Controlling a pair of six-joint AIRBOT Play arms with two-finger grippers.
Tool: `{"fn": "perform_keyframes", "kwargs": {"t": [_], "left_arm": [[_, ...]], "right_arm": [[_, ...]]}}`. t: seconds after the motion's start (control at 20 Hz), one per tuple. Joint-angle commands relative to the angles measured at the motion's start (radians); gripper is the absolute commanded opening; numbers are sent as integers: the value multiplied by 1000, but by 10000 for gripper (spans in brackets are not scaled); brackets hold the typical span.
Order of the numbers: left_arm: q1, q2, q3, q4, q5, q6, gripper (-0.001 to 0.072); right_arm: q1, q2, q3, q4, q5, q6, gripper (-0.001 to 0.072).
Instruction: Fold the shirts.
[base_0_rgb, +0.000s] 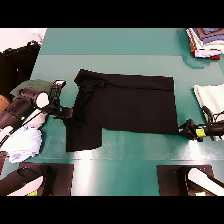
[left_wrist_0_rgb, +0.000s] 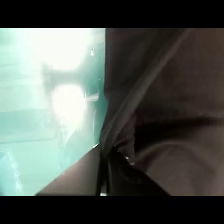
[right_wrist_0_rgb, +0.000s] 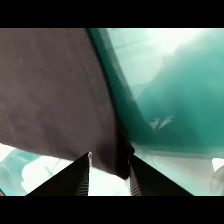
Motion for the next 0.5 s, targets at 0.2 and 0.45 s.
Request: {"fn": "perform_keyframes", "kwargs": {"t": [0.2,0.45], "left_arm": [[1,1,-1,-5,-5,2,29],[1,98,112,-124,-13,87,29]], "right_arm": [[147,4,3,23,-68,-3,14],[238,97,231,35,21,-2,13]]}}
